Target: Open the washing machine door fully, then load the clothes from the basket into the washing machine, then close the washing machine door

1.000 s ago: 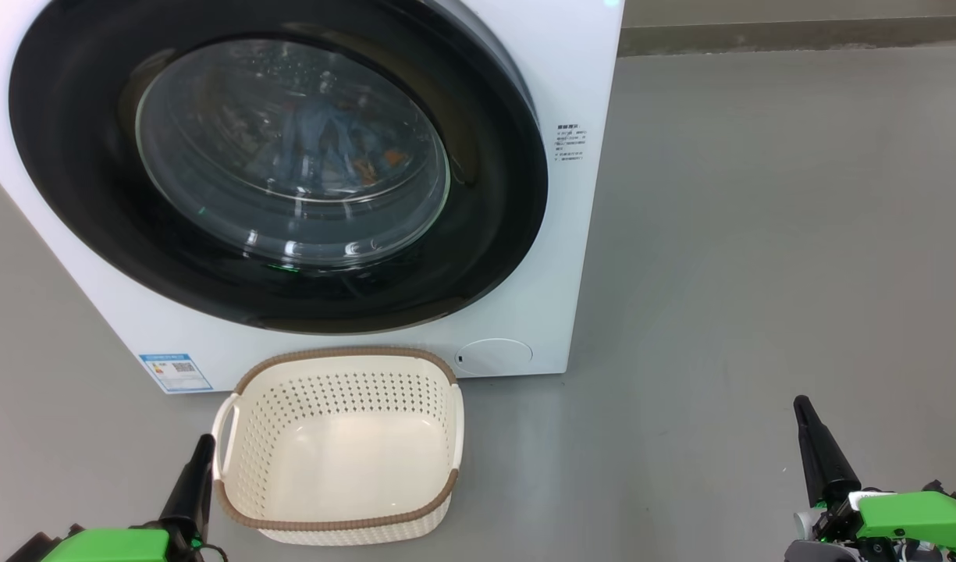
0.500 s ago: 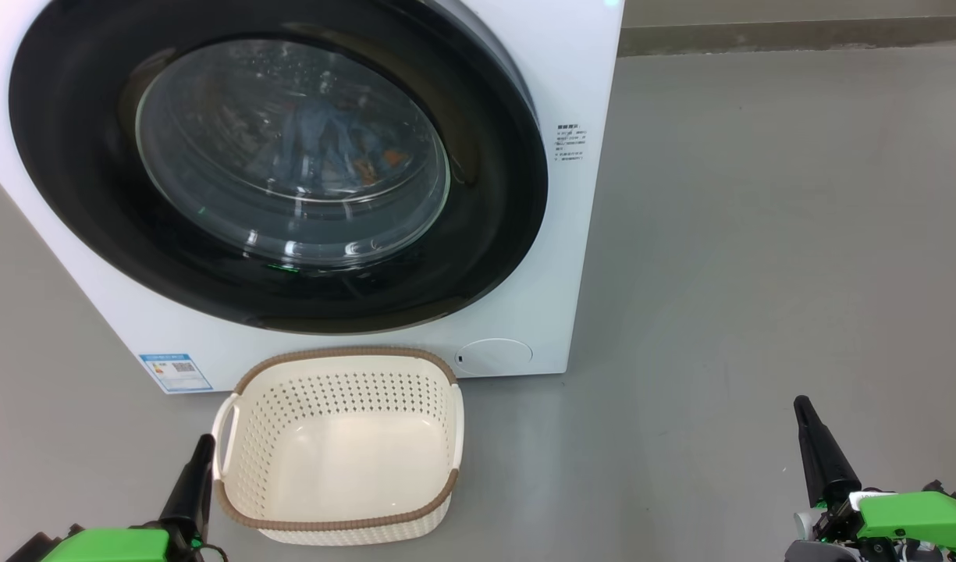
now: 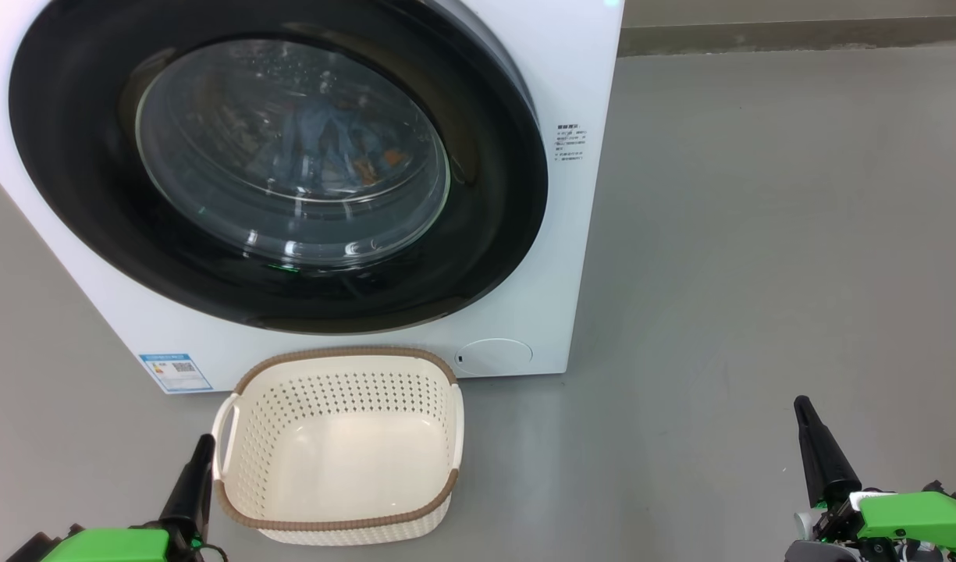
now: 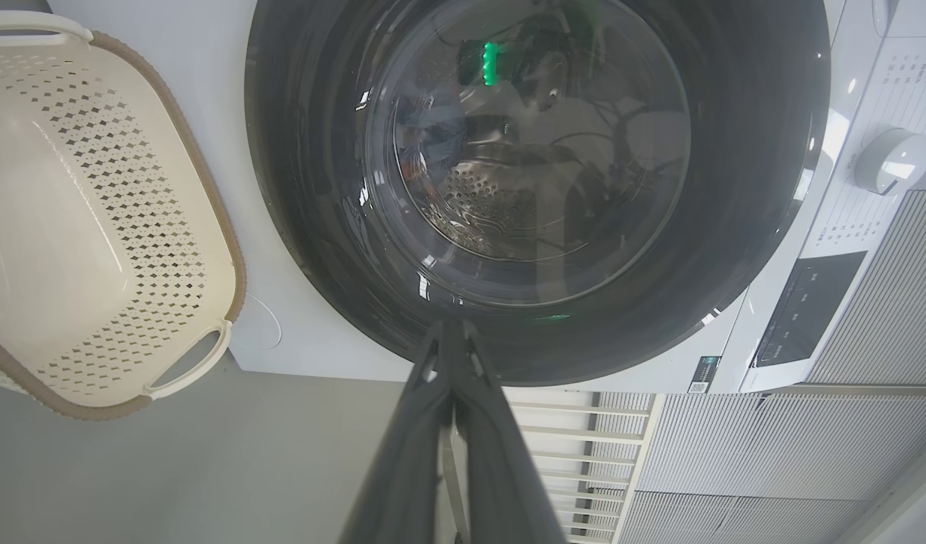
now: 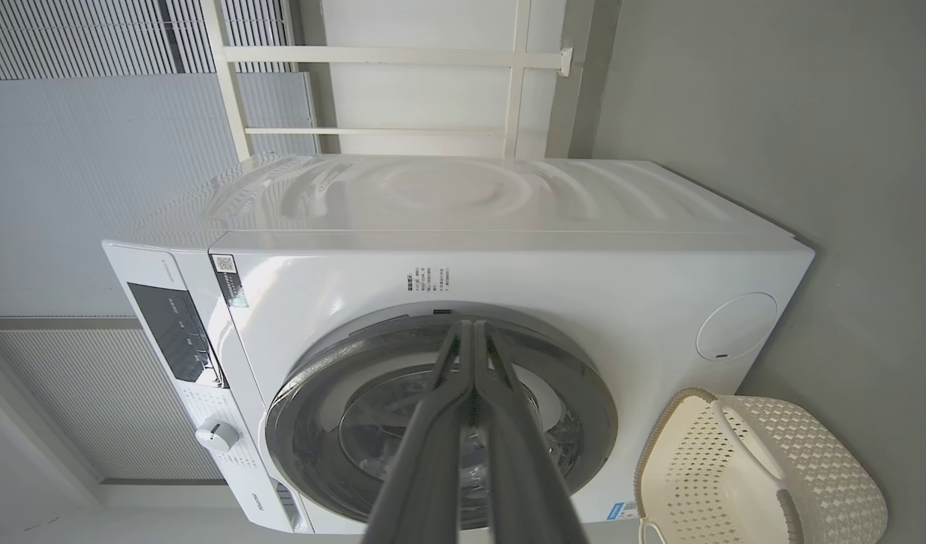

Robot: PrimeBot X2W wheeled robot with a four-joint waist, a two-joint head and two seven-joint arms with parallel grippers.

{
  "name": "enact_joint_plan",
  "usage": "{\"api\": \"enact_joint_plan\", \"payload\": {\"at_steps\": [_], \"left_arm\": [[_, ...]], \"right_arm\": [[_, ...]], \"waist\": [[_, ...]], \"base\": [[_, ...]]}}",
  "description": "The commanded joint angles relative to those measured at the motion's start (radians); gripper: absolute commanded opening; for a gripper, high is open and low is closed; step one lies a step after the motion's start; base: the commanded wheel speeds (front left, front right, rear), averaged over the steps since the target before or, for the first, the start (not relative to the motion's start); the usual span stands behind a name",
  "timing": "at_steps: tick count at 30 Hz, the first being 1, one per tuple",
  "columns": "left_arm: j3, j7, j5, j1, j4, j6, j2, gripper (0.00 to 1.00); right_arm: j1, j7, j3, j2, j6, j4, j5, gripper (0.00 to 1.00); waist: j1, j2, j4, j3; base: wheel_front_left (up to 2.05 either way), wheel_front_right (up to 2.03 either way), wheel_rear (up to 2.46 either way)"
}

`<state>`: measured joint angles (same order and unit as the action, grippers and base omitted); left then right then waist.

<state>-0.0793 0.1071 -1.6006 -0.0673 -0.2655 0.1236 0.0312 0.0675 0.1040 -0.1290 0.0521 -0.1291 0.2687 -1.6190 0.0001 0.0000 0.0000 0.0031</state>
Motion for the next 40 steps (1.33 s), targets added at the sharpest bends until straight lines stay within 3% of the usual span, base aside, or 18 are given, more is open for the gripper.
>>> {"api": "enact_joint_plan", "payload": {"at_steps": [1, 40], "left_arm": [[-0.034, 0.006, -0.008, -0.041, 0.020, 0.007, 0.019, 0.00], [-0.034, 0.006, -0.008, -0.041, 0.020, 0.007, 0.019, 0.00]], "right_arm": [[0.040, 0.005, 0.021, 0.003, -0.002, -0.024, 0.006, 0.00], [0.040, 0.007, 0.018, 0.001, -0.002, -0.024, 0.008, 0.00]], "waist": [[0.0000, 0.0000, 0.000, 0.000], [0.0000, 0.0000, 0.000, 0.000]], "base": [[0.00, 0.00, 0.00], [0.00, 0.00, 0.00]]}}
